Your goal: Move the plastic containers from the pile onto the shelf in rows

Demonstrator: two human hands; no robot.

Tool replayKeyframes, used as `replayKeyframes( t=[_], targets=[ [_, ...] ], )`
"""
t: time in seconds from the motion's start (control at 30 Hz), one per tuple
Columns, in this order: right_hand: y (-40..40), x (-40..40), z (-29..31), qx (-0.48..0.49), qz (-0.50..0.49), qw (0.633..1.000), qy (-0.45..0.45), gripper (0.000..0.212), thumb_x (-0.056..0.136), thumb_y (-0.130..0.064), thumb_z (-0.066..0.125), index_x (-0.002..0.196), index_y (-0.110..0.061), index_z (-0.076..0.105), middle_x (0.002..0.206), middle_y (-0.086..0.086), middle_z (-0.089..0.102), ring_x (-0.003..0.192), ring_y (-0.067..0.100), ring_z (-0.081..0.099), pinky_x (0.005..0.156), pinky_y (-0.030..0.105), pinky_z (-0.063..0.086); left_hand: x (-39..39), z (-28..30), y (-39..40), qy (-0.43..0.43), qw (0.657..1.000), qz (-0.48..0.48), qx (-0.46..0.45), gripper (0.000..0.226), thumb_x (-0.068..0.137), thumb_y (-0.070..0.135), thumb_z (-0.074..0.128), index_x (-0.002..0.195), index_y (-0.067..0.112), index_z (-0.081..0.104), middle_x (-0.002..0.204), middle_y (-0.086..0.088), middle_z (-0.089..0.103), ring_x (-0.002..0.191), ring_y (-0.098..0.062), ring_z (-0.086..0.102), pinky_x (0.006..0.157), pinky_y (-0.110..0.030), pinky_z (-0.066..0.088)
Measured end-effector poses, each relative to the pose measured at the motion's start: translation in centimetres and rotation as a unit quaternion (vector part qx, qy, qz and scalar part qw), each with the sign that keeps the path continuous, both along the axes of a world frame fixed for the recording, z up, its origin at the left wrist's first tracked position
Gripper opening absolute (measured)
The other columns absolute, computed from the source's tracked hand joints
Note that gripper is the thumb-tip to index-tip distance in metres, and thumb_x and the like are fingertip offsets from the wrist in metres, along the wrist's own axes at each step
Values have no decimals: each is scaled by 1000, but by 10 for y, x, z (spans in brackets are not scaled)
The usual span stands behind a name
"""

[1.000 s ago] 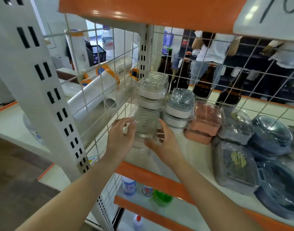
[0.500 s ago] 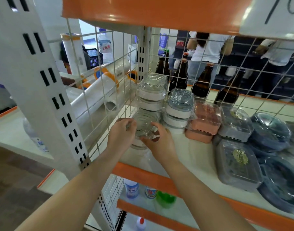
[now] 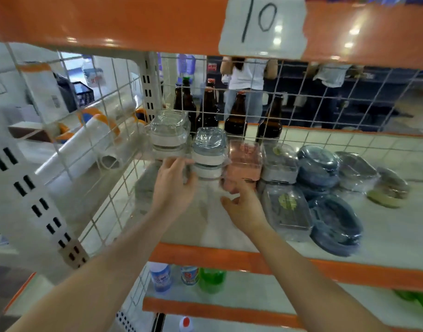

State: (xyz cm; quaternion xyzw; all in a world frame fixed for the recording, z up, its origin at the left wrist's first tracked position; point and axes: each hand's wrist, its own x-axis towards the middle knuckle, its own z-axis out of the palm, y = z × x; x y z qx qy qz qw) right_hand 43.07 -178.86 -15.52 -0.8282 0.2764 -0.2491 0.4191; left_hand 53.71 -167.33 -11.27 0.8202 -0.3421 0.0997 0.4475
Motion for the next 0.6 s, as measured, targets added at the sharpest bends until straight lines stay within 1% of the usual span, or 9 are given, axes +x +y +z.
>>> replayKeyframes(
  t=[0.07, 0.2, 0.27, 0.3, 0.37, 0.4, 0.47, 0.53, 0.6],
  targets=[
    [-17, -28, 7, -19, -31, 999, 11, 36, 88, -9, 58, 123, -15, 51, 105, 0, 56, 78, 21, 55, 63, 22, 43, -18, 2, -19, 12, 999, -37, 6, 24, 90, 12, 58, 113, 9, 64, 112, -4, 52, 94, -13, 51, 82, -20, 39],
    [-51, -92, 19, -40, -98, 994, 16, 35, 88, -10, 58, 123, -13, 53, 91, -1, 56, 77, 14, 53, 68, 25, 43, -63, 0, -60, 22, 995, -96, 22, 23, 91, 13, 57, 112, 10, 63, 115, -7, 54, 94, -15, 55, 80, -19, 38],
    [-67, -128, 22, -15, -132, 991, 34, 32, 89, -10, 57, 121, -11, 53, 98, 5, 58, 77, 12, 53, 70, 20, 44, -88, -4, -80, 20, 992, -123, 32, 23, 90, 12, 57, 113, 10, 63, 115, -8, 58, 89, -13, 55, 77, -18, 37],
    [-75, -148, 22, -10, -145, 988, 43, 32, 89, -10, 57, 120, -12, 53, 103, 9, 59, 78, 13, 54, 72, 19, 45, -102, -5, -91, 25, 989, -136, 44, 25, 90, 13, 56, 114, 12, 62, 116, -8, 58, 90, -14, 57, 79, -21, 39],
    [-92, -189, 20, -30, -173, 982, 73, 36, 87, -13, 59, 122, -15, 52, 113, 12, 58, 91, 21, 59, 83, 29, 48, -132, -8, -111, 23, 984, -153, 85, 29, 90, 16, 55, 119, 14, 59, 119, -7, 57, 99, -20, 58, 84, -30, 45],
    [-99, -211, 20, -47, -183, 976, 106, 40, 87, -14, 59, 126, -16, 50, 117, 12, 56, 99, 26, 58, 86, 34, 46, -148, -8, -120, 14, 981, -159, 111, 30, 91, 18, 55, 121, 15, 58, 120, -6, 56, 103, -22, 58, 86, -33, 46],
    [-112, -255, 23, -75, -189, 964, 172, 46, 88, -15, 58, 133, -16, 45, 124, 11, 50, 110, 29, 53, 89, 33, 42, -179, -10, -139, -20, 971, -176, 163, 29, 91, 22, 54, 119, 16, 58, 118, -6, 57, 105, -24, 57, 85, -35, 47],
    [-125, -296, 25, -83, -198, 954, 208, 48, 90, -16, 56, 136, -17, 41, 128, 11, 47, 114, 28, 51, 88, 32, 41, -211, -12, -157, -47, 959, -193, 204, 26, 91, 24, 53, 116, 16, 59, 115, -7, 59, 103, -27, 57, 81, -34, 44],
    [-135, -335, 27, -88, -214, 944, 235, 48, 91, -17, 53, 137, -20, 39, 129, 9, 46, 116, 26, 50, 89, 33, 41, -242, -15, -174, -60, 950, -220, 215, 28, 91, 23, 52, 117, 15, 59, 117, -8, 59, 105, -28, 56, 85, -35, 44]
  ],
)
